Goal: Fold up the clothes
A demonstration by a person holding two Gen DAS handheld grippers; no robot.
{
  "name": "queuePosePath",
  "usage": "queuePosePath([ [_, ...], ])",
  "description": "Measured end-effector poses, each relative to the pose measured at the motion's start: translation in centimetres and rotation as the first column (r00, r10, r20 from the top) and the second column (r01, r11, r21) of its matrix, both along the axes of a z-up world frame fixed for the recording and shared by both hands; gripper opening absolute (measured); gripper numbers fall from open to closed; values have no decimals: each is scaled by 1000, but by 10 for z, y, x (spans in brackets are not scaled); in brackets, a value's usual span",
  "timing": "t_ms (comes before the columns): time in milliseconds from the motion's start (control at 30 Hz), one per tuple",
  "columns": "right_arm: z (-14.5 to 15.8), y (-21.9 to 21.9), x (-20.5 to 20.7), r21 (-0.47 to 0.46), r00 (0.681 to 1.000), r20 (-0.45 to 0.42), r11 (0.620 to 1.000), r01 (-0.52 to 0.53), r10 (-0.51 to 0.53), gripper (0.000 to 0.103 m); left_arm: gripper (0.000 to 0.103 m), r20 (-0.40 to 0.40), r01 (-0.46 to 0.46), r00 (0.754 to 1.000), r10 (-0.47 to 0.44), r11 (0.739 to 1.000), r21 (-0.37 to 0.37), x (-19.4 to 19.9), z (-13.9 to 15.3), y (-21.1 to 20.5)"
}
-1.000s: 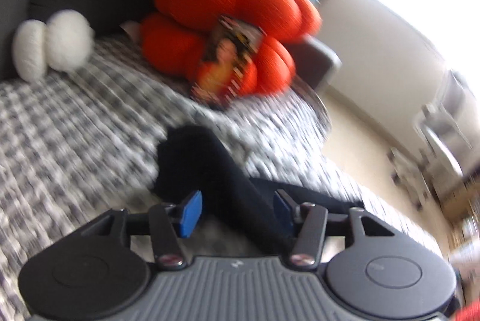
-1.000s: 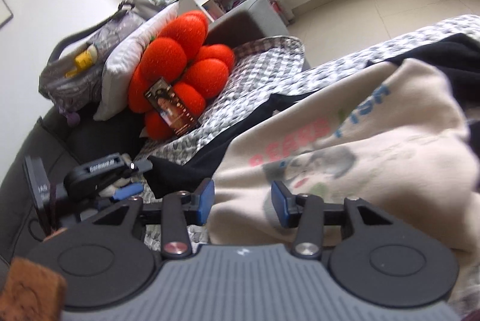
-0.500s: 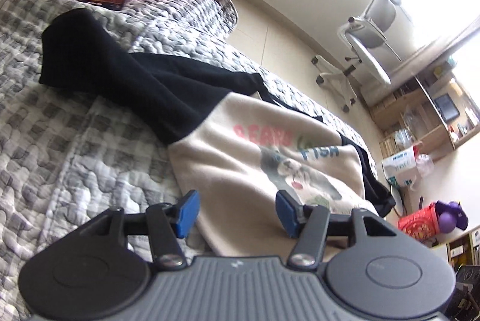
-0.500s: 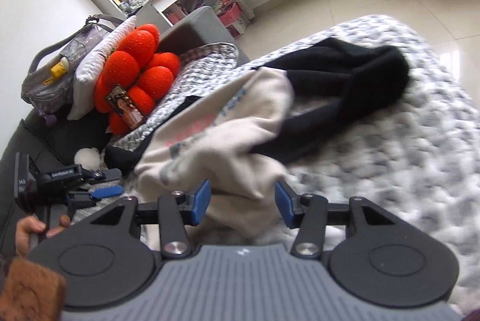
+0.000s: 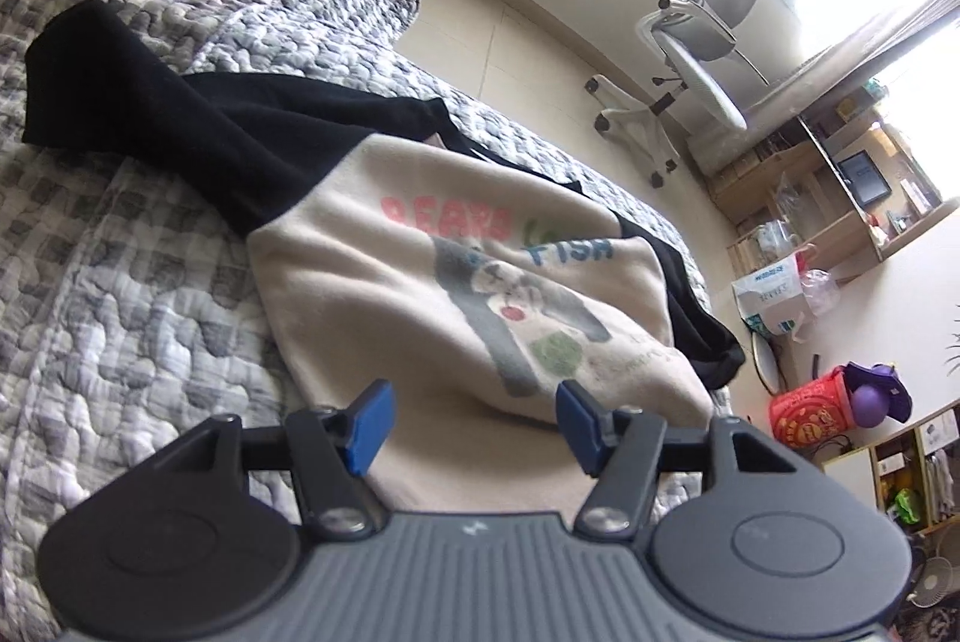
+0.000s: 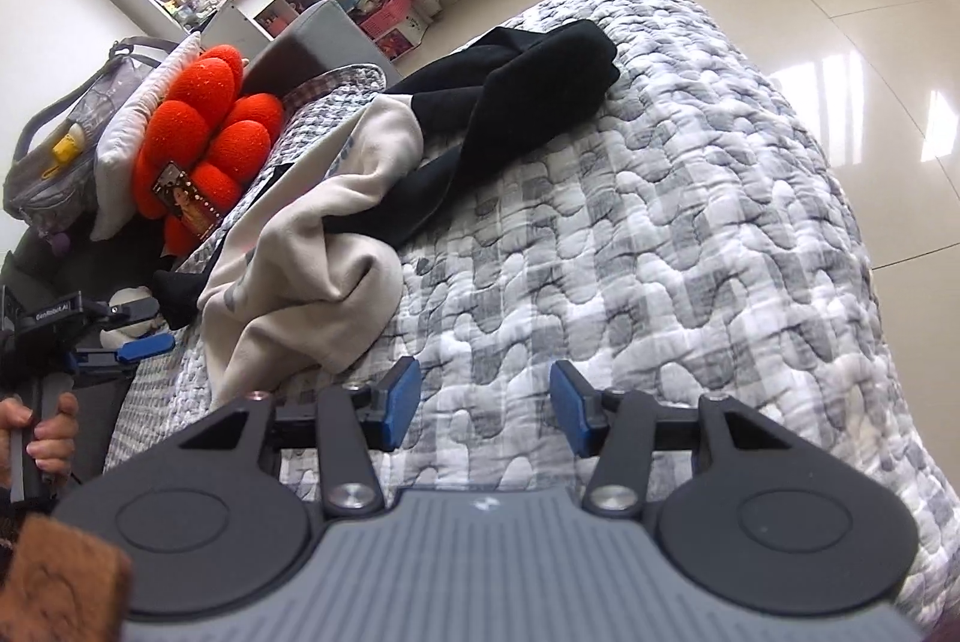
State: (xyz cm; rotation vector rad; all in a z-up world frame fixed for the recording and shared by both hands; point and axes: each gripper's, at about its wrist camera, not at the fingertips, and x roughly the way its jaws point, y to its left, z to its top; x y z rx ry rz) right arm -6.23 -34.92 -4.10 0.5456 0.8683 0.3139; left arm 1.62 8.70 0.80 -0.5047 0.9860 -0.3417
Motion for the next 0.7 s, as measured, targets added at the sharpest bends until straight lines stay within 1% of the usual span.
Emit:
queuePosePath([
  [233,-1,20,8,11,998,-7,998,-60,60,52,61,-14,47,999,-47,999,28,-31,-9,-13],
  [367,-3,33,11,-22,997,0,997,-76,76,52,61,-36,84,996,-83,996,34,-45,-25,-26],
  [467,-6,41,16,-69,995,59,994,-81,85,52,61,-52,111,993,-109,993,47,-49,-39,-38],
  [567,-8,51,24,-133,986,120,986,-97,113,52,60,-46,117,992,-115,992,48,-50,-51,-50],
  [633,-7,56,31,-144,982,145,984,-101,122,52,59,-29,118,993,-117,992,52,-51,-55,-56],
  [700,-7,60,38,-133,979,161,986,-105,126,52,57,11,100,995,-101,992,76,-53,-54,-60],
])
